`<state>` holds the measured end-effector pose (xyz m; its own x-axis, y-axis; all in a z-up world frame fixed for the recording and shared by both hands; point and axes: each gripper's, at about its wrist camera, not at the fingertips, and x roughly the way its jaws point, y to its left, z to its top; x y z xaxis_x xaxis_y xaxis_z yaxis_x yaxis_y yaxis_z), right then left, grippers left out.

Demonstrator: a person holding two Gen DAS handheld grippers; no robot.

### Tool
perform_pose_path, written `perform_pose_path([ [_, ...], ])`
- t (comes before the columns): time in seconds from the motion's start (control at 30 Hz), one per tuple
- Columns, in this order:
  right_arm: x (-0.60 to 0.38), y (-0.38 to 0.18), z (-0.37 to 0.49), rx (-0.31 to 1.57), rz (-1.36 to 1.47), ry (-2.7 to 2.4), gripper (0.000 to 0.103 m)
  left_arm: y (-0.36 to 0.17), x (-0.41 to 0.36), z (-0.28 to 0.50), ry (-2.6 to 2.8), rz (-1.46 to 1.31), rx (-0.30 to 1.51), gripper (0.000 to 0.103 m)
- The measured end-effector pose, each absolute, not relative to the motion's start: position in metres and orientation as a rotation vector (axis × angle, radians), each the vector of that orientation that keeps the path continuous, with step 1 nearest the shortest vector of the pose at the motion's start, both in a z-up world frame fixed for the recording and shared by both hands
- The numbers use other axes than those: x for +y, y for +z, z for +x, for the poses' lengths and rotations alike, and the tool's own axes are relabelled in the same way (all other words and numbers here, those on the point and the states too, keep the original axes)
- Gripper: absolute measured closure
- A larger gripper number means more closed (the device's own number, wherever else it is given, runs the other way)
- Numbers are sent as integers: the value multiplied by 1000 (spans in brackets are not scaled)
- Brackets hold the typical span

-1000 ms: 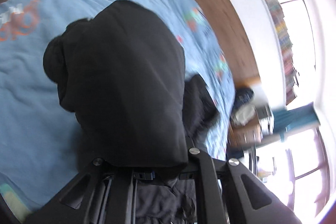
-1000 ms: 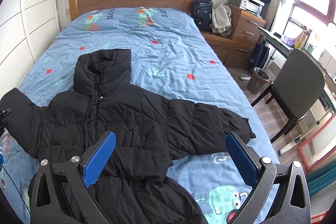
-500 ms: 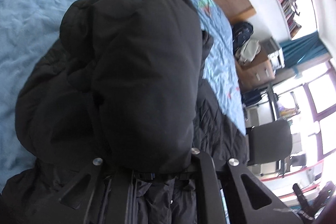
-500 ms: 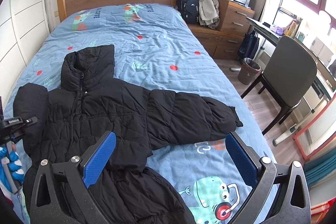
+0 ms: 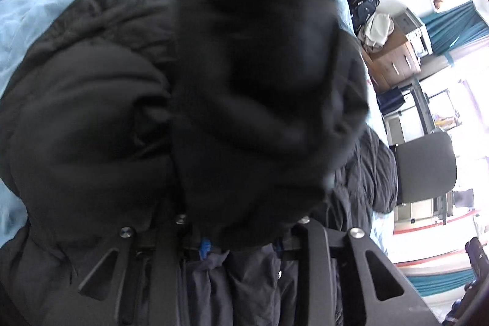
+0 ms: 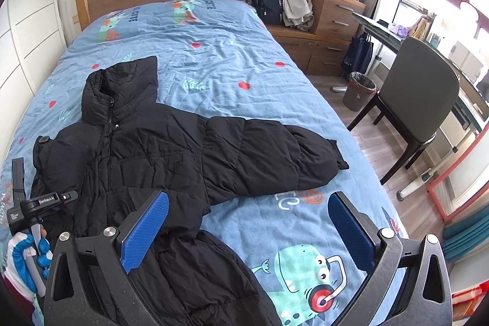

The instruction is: Fold large clothes

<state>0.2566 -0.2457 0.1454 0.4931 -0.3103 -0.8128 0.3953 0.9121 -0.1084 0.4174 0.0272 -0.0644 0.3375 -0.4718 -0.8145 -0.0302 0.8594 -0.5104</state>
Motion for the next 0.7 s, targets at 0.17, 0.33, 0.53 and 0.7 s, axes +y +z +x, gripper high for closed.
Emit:
perform_pose_path([
  [0.17,-239,143,256,972,100,-416,1,-65,29,400,-343,-478,1216,63],
  [0.33,-224,141,261,977,102,-373,1,-53,21,388,-397,-452,1209,60],
  [0.53,-191,130,279,990,89,-286,1,-43,45,381,-370,-446,1186,59],
  [0.7,-144,112,314,992,59,-178,1,-26,81,410,-316,-404,1140,59],
])
